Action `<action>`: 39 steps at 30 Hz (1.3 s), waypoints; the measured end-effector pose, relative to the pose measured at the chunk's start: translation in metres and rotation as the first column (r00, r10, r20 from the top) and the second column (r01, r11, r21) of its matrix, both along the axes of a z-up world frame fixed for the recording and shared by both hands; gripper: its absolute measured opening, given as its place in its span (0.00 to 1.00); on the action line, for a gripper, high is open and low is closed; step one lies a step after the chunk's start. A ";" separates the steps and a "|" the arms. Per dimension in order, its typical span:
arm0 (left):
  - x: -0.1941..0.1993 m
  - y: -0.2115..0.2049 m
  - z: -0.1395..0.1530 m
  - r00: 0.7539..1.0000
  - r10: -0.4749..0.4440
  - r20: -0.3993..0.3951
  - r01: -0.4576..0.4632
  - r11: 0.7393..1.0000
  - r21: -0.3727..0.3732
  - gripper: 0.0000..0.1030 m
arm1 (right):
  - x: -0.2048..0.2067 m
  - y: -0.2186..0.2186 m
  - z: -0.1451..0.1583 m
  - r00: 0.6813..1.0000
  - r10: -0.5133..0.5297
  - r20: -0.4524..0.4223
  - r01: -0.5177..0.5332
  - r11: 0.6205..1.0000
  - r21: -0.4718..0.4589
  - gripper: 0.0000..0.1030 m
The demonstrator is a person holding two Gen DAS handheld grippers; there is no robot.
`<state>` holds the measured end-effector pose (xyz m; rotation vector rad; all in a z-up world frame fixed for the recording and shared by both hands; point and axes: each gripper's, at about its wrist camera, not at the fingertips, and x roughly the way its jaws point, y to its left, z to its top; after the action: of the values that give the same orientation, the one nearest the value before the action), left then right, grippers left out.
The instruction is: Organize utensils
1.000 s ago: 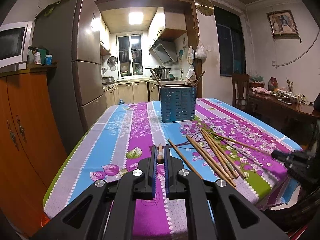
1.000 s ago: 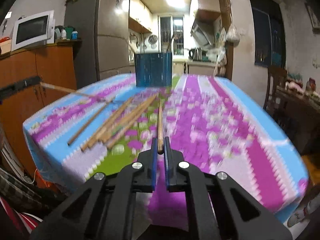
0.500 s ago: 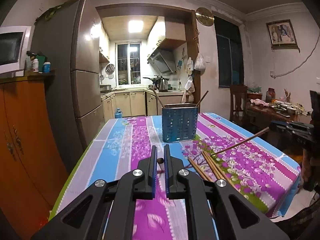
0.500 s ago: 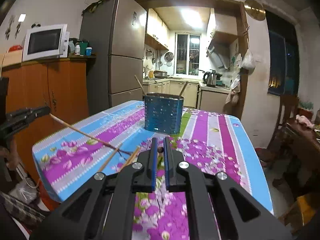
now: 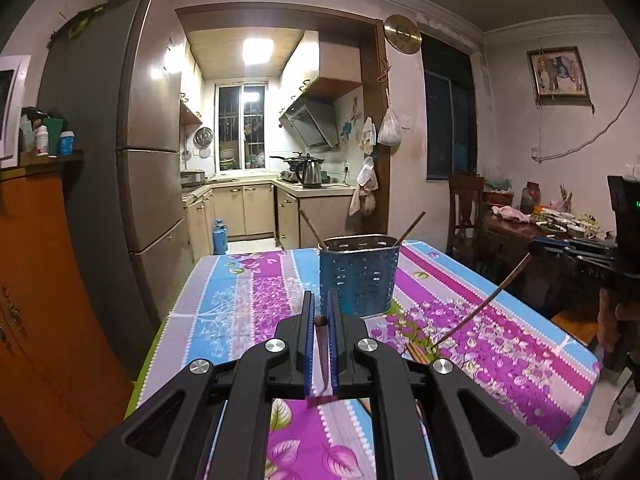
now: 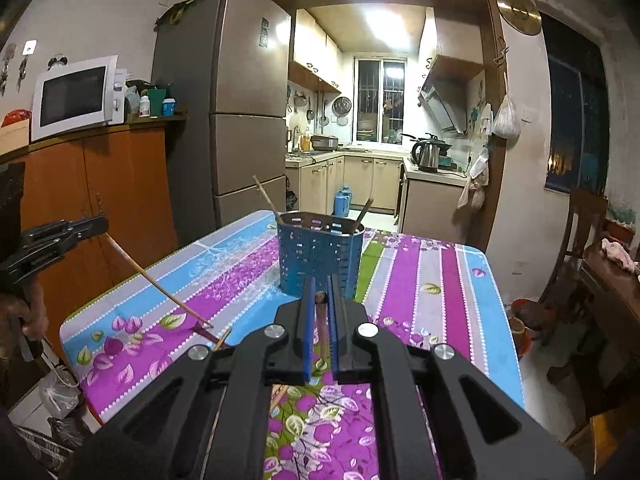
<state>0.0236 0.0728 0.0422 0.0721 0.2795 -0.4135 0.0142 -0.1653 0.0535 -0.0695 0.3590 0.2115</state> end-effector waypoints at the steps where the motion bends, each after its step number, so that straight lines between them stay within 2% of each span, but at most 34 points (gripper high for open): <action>1: 0.005 0.000 0.003 1.000 -0.003 -0.006 0.003 1.000 -0.003 0.07 | 0.002 -0.001 0.002 1.000 0.000 0.003 0.000 1.000 -0.002 0.04; 16: 0.057 -0.005 0.028 0.996 -0.043 -0.077 0.041 0.999 -0.031 0.07 | 0.021 -0.004 0.033 1.000 0.006 0.017 -0.006 1.000 -0.008 0.04; 31: 0.065 -0.020 0.043 0.996 -0.070 -0.052 0.069 0.998 -0.008 0.07 | 0.024 -0.003 0.054 0.999 0.021 0.050 -0.020 1.000 -0.009 0.04; 36: 0.065 -0.029 0.065 0.995 -0.096 -0.021 0.096 0.995 -0.014 0.07 | 0.024 0.004 0.079 0.995 0.036 0.096 -0.034 0.999 -0.019 0.04; 39: 0.067 -0.038 0.095 0.992 -0.127 0.021 0.128 0.991 -0.030 0.07 | 0.026 0.009 0.105 0.989 0.047 0.142 -0.044 0.999 -0.020 0.04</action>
<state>0.0903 0.0349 0.1369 0.0634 0.2499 -0.5435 0.0401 -0.1568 0.1580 -0.1090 0.2175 0.2473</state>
